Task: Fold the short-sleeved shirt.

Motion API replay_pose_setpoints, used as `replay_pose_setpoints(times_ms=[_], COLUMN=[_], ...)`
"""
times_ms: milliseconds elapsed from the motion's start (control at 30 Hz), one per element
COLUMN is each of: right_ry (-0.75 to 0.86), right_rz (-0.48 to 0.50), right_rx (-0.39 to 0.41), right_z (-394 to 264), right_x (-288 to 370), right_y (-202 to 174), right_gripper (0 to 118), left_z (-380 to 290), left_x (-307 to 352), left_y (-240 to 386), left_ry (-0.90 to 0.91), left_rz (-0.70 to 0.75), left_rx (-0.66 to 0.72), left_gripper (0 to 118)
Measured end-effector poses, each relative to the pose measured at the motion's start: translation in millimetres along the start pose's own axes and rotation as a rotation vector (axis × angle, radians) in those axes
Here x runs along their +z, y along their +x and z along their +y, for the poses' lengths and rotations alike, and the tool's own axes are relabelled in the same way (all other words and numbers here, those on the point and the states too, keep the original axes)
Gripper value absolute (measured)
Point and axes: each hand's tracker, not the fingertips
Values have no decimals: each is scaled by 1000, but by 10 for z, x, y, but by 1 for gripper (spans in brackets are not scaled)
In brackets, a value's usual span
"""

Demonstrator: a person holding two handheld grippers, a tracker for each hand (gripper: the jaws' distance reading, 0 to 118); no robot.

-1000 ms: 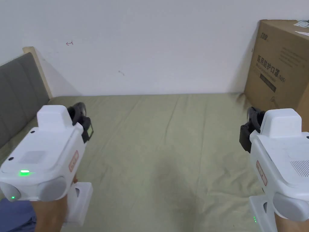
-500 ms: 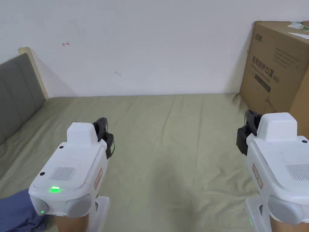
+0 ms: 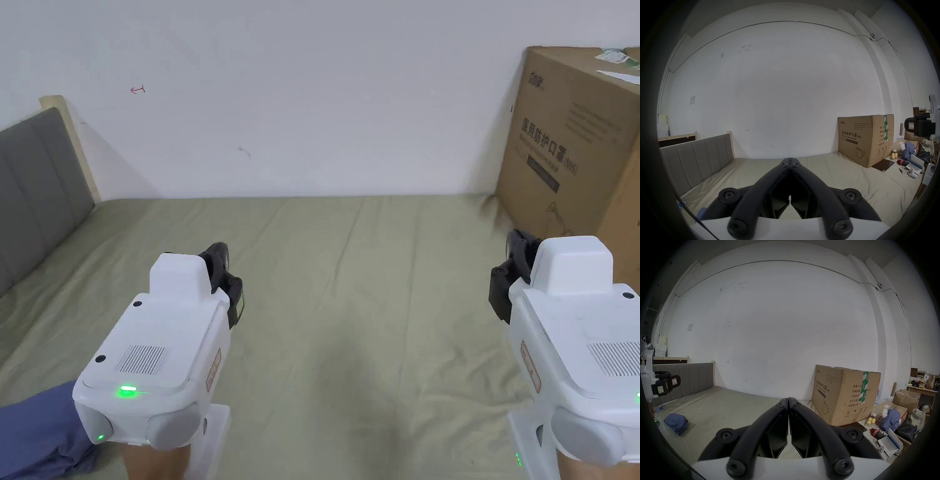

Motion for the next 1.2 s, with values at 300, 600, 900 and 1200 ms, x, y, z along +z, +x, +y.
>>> replay_pose_setpoints(times_ms=[300,600,900,1200], right_ry=[3,1,3,4], right_rz=[3,3,7,7], right_rx=[-1,-1,2,8], right_z=[11,9,15,21], right_x=[6,12,15,25], right_y=[-9,-23,-29,-41], right_gripper=[0,0,0,0], left_z=[16,21,-2,-27], left_x=[-1,-2,-9,-23], left_y=[-1,1,-15,-56], left_ry=[4,7,8,-3], left_rz=[-4,-4,-3,6], left_rx=[-13,-28,-24,-14], left_gripper=[0,0,0,0])
